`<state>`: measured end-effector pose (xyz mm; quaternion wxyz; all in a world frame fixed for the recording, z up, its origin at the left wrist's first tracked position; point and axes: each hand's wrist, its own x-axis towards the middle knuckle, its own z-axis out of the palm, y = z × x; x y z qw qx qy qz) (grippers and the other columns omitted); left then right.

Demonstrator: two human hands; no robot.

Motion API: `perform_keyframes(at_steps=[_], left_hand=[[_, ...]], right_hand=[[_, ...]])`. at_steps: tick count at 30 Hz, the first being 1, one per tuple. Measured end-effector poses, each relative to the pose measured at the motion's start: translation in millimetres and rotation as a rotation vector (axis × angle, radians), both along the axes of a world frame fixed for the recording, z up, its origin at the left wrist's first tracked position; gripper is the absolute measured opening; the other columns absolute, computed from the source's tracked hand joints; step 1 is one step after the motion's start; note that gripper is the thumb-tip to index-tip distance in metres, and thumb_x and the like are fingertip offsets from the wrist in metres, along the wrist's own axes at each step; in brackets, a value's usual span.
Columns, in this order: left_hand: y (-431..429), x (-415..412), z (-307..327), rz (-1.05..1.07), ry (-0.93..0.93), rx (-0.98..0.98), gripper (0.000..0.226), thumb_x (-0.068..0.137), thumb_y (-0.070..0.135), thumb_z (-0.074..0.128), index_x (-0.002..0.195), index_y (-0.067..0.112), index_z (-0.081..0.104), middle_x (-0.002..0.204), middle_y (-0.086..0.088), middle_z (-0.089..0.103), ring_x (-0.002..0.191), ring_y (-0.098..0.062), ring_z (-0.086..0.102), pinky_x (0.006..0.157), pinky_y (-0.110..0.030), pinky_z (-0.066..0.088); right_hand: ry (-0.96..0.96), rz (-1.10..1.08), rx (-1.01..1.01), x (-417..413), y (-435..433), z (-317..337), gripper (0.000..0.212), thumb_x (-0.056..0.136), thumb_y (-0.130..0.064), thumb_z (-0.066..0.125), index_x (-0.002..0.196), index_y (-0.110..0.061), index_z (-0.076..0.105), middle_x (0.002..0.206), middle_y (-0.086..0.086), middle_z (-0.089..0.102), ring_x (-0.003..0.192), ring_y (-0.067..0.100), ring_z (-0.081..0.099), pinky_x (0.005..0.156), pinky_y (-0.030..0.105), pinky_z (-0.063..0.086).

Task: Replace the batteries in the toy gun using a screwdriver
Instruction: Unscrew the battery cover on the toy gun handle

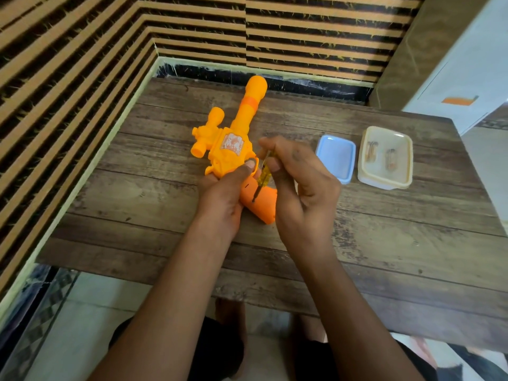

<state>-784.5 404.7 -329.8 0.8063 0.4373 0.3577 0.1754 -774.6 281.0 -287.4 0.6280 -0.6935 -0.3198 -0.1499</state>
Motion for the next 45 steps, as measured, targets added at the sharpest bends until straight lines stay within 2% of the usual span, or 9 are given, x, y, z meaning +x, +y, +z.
perform_keyframes(at_steps=[5,12,16,21,26,30,36,42,45], left_hand=[[-1,-3,6,-0.046,-0.009,0.043,0.031,0.085,0.007,0.082,0.115,0.008,0.074,0.109,-0.012,0.08,0.1,-0.025,0.079,0.085,-0.043,0.065],[-1,-2,3,-0.009,0.009,0.021,0.035,0.091,0.003,0.075,0.125,0.008,0.07,0.118,-0.015,0.077,0.107,-0.028,0.077,0.09,-0.045,0.063],[-3,-1,6,0.009,0.034,0.015,0.037,0.087,0.002,0.08,0.123,0.008,0.071,0.111,-0.014,0.079,0.101,-0.027,0.078,0.08,-0.043,0.065],[-4,-6,12,-0.042,-0.006,0.023,0.044,0.062,0.015,0.083,0.105,0.011,0.073,0.099,-0.008,0.08,0.09,-0.023,0.079,0.075,-0.039,0.065],[-4,-5,11,-0.017,-0.003,0.001,0.019,0.091,0.0,0.075,0.105,0.012,0.073,0.093,-0.006,0.081,0.083,-0.018,0.078,0.076,-0.038,0.066],[-4,-4,10,-0.004,0.008,-0.001,0.035,0.091,-0.003,0.074,0.125,0.002,0.07,0.113,-0.017,0.078,0.089,-0.024,0.079,0.081,-0.044,0.066],[-3,-1,4,0.02,0.026,-0.005,0.037,0.089,0.001,0.078,0.124,0.006,0.071,0.114,-0.015,0.079,0.101,-0.028,0.078,0.083,-0.045,0.065],[-2,-2,3,-0.024,0.016,0.01,0.034,0.086,0.008,0.079,0.119,0.005,0.072,0.113,-0.016,0.079,0.1,-0.027,0.078,0.084,-0.043,0.065],[-1,-1,3,0.011,0.026,-0.007,0.028,0.09,0.002,0.077,0.117,0.008,0.072,0.114,-0.015,0.078,0.103,-0.028,0.078,0.089,-0.045,0.064]], right_hand=[[0.009,-0.003,0.022,-2,3,-1,0.014,0.093,0.002,0.074,0.107,0.002,0.077,0.1,0.015,0.061,0.098,0.021,0.063,0.082,0.034,0.052],[-0.037,0.009,-0.016,-1,3,-1,0.029,0.092,0.016,0.064,0.114,0.0,0.076,0.105,0.013,0.07,0.101,0.023,0.068,0.087,0.035,0.054],[0.001,0.035,-0.018,-3,1,-2,0.043,0.086,0.026,0.057,0.116,0.001,0.074,0.108,0.009,0.074,0.103,0.022,0.069,0.091,0.03,0.052],[-0.015,0.001,-0.002,-7,4,-1,0.017,0.094,0.0,0.072,0.11,0.002,0.076,0.105,0.012,0.068,0.096,0.021,0.065,0.081,0.038,0.055],[-0.024,-0.089,0.032,-3,6,-5,0.022,0.091,0.011,0.071,0.111,0.003,0.076,0.099,0.018,0.06,0.097,0.014,0.062,0.081,0.032,0.052],[-0.031,-0.077,0.026,-1,3,-6,0.035,0.09,0.02,0.064,0.117,0.002,0.074,0.102,0.015,0.069,0.099,0.021,0.068,0.084,0.036,0.055],[-0.039,-0.075,0.019,-7,7,-3,0.049,0.084,0.031,0.054,0.119,0.003,0.072,0.115,0.014,0.074,0.11,0.025,0.07,0.095,0.037,0.056],[-0.089,-0.088,0.032,-7,9,-4,0.021,0.092,0.007,0.072,0.112,0.005,0.075,0.107,0.018,0.067,0.102,0.019,0.066,0.081,0.043,0.055],[-0.1,-0.129,0.041,-3,8,-7,0.027,0.09,0.017,0.069,0.113,0.005,0.075,0.103,0.018,0.069,0.097,0.021,0.069,0.08,0.043,0.057]])
